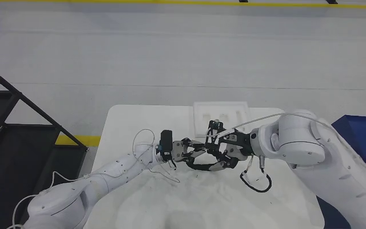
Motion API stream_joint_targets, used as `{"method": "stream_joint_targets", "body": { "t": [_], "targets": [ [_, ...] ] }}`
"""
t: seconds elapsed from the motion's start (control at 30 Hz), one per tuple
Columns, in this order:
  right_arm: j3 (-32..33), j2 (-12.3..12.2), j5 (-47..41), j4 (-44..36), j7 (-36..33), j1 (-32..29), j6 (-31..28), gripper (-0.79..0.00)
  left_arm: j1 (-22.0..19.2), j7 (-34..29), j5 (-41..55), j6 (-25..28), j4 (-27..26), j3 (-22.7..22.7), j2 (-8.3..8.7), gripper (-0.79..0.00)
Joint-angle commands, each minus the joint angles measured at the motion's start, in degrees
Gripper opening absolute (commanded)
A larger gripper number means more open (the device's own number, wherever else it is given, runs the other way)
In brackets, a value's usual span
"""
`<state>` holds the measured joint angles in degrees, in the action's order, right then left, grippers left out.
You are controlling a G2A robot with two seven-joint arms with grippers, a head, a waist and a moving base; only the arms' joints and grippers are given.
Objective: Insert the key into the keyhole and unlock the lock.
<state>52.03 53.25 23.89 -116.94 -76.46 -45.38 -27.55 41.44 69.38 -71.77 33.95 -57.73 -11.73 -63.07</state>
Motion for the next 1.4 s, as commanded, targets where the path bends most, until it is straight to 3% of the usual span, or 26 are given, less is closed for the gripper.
{"method": "stream_joint_targets", "body": {
  "t": [0.0,0.17,0.4,0.67,0.73,0.83,0.93,1.1,1.37],
  "targets": [
    [-2.4,-0.3,3.0,0.2,0.6,1.0,-0.9,0.000,0.0,-1.8,0.3,2.8,-1.8,-0.7,0.32,-0.785],
    [-4.1,-2.3,9.5,1.1,5.1,1.9,-5.4,0.000,-0.8,-10.2,0.3,7.7,-3.6,-3.4,1.83,-0.785],
    [-2.5,-5.7,20.1,-1.7,13.2,-1.8,-13.5,0.000,-0.5,-22.1,3.7,16.0,-7.2,-7.6,4.28,-0.785],
    [-3.2,-7.8,26.4,-3.7,16.3,-3.9,-16.6,0.000,1.8,-30.4,7.8,21.4,-9.2,-11.9,6.30,-0.785],
    [-3.0,-7.9,28.1,-4.7,16.8,-4.2,-16.3,-0.157,2.2,-32.2,8.5,22.4,-9.7,-12.5,6.45,-0.785],
    [-3.0,-7.9,31.9,-6.2,17.8,-4.9,-15.4,-0.271,2.7,-34.4,9.5,23.4,-10.3,-13.4,6.43,-0.785],
    [-3.2,-7.9,34.3,-6.8,18.3,-5.9,-14.9,-0.225,3.0,-36.0,10.5,24.0,-10.7,-14.2,6.22,-0.785],
    [-3.3,-7.8,38.1,-7.7,19.3,-6.7,-14.3,-0.394,3.6,-38.1,10.8,22.9,-11.3,-15.5,5.74,-0.785],
    [-3.3,-7.7,42.2,-9.0,22.1,-7.8,-14.1,-0.440,4.7,-40.2,10.7,23.5,-12.0,-17.5,5.23,-0.785]
  ]
}}
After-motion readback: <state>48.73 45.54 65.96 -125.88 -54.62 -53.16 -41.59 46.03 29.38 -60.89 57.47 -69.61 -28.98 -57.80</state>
